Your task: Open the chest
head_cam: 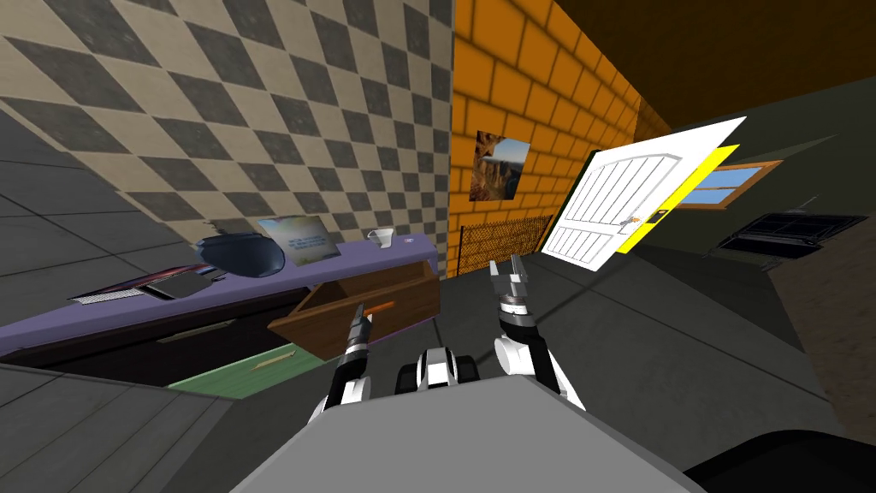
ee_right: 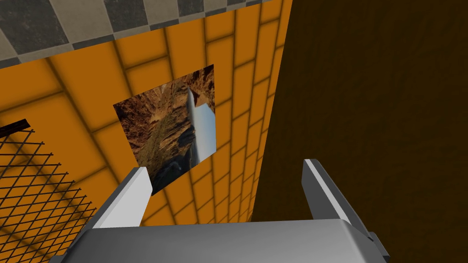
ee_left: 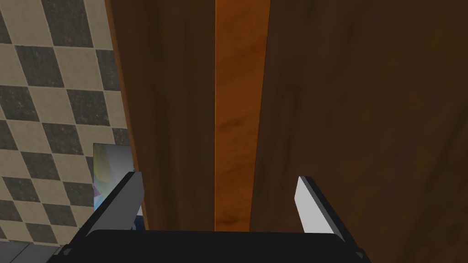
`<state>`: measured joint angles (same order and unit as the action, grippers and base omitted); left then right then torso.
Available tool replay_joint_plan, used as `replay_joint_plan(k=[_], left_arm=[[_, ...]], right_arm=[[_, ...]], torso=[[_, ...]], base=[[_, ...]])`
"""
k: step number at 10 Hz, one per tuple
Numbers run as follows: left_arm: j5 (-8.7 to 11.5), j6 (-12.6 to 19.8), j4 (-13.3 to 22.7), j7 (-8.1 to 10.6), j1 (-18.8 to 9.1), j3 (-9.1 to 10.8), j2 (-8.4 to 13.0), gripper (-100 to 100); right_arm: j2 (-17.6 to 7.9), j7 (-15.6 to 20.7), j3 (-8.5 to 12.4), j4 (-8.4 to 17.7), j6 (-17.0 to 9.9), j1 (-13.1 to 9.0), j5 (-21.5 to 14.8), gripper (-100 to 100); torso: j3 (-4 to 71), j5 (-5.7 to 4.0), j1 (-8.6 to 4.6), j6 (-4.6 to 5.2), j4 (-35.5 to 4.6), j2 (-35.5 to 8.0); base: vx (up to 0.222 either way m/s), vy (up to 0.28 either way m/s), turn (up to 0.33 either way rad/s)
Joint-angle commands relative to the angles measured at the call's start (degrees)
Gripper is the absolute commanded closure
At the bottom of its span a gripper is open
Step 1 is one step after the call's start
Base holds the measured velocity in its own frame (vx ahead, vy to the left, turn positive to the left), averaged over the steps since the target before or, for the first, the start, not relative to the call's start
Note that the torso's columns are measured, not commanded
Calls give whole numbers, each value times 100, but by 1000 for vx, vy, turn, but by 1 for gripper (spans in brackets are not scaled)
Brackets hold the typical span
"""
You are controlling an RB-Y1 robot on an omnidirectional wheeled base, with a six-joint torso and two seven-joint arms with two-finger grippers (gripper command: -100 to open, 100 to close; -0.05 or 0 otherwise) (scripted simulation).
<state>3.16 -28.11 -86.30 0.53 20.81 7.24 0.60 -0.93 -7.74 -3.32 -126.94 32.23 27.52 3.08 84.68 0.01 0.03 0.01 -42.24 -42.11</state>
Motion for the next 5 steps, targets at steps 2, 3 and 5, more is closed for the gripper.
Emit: replay_joint_plan(k=[2, 3, 5], left_arm=[[3, 529, -443, -5, -68, 46, 14, -100], [6, 671, -564, -3, -90, 61, 24, -100], [13, 955, -806, 1, -134, 91, 45, -100]], right_arm=[[0, 0, 0, 0, 0, 0, 0, 0], [0, 0, 0, 0, 0, 0, 0, 0], [0, 0, 0, 0, 0, 0, 0, 0]], torso=[[-13, -1, -4, -1, -6, -20], [-14, -2, -5, 1, -8, -22], [-12, 0, -1, -1, -5, -18]], base=[[-30, -16, 5], [-32, -19, 1], [-35, -14, 3]])
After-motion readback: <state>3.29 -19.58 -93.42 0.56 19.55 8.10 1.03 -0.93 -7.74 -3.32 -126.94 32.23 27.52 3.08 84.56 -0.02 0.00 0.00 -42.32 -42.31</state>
